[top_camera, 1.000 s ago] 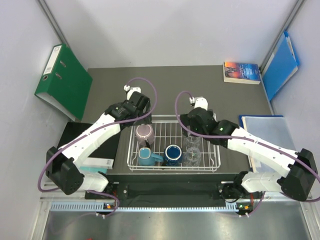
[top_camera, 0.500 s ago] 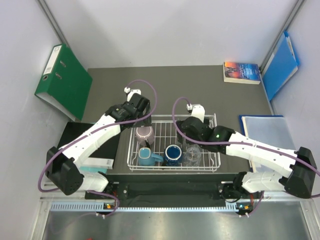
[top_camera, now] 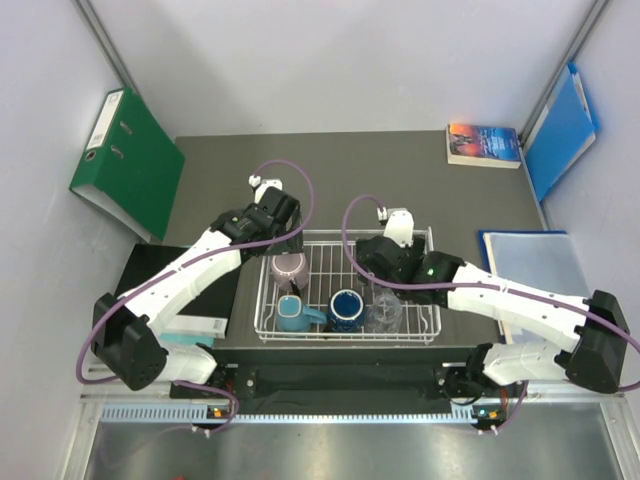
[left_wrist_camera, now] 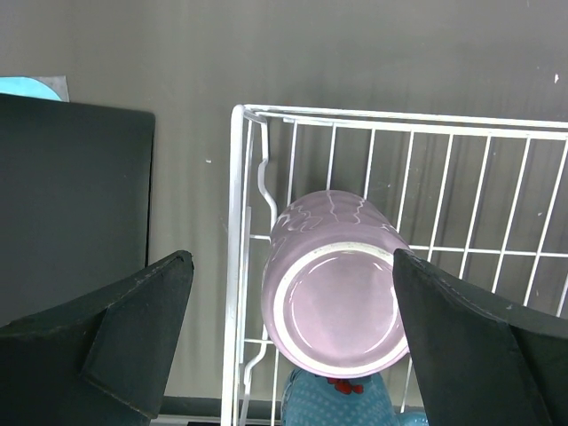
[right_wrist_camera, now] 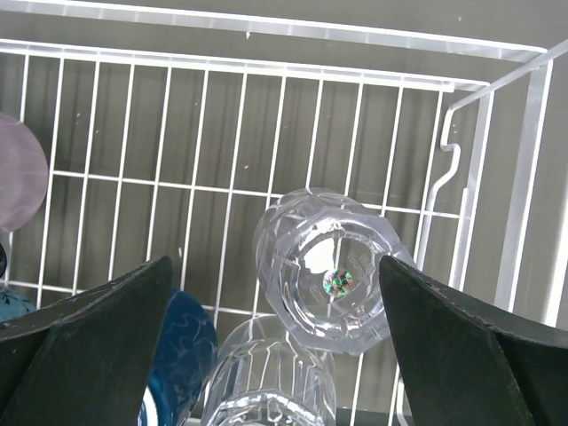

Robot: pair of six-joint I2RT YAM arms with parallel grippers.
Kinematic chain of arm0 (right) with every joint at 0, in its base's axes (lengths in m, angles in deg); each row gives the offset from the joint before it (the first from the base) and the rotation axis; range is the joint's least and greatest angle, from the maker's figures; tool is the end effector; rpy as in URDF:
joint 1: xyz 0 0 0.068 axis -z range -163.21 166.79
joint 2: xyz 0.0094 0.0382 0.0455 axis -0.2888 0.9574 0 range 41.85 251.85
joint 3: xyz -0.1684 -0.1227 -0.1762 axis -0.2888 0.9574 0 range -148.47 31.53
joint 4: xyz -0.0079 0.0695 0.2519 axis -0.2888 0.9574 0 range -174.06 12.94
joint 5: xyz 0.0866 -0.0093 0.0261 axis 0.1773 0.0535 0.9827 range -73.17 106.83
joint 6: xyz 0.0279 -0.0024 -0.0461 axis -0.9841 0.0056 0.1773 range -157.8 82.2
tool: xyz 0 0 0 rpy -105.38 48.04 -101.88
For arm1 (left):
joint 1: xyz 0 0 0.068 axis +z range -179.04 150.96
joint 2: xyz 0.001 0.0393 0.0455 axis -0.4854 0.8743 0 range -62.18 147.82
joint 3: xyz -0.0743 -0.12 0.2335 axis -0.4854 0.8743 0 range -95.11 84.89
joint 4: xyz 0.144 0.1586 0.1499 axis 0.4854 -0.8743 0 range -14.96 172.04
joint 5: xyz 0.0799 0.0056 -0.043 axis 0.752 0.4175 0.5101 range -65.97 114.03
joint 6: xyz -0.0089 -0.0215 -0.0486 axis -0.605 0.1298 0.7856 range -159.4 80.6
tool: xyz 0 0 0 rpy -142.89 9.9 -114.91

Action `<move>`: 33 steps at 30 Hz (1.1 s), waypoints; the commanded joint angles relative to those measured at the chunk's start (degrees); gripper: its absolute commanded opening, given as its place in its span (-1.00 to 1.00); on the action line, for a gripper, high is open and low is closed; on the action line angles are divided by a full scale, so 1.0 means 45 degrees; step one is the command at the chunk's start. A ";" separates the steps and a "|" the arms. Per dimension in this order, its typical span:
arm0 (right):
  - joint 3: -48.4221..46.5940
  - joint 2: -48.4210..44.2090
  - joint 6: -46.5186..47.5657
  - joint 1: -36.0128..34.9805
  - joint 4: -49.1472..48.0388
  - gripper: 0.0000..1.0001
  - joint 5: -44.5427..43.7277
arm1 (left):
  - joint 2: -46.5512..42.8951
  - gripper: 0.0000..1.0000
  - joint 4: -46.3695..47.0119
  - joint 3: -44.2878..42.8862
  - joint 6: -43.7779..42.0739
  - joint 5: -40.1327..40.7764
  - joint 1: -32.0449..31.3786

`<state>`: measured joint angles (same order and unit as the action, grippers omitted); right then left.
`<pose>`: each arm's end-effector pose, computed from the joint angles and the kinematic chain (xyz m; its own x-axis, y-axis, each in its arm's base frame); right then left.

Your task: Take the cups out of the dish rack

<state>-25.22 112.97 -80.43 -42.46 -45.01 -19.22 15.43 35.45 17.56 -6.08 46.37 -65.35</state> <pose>0.1449 0.2024 0.2782 -0.6511 -0.0235 -0.7586 -0.1012 0.9933 0.0560 0.2284 -0.1512 0.2971 -0.7727 -0.0626 -0.6316 -0.0529 0.9980 -0.0342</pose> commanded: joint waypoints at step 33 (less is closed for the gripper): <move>-0.0142 0.1404 -0.0604 0.0509 -0.0104 -0.20 0.0239 | 0.0274 0.98 0.0724 0.0196 -0.0022 -0.0084 -0.0035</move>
<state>-25.81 119.94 -82.42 -40.53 -43.31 -18.33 17.74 37.35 17.89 -6.08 45.65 -65.35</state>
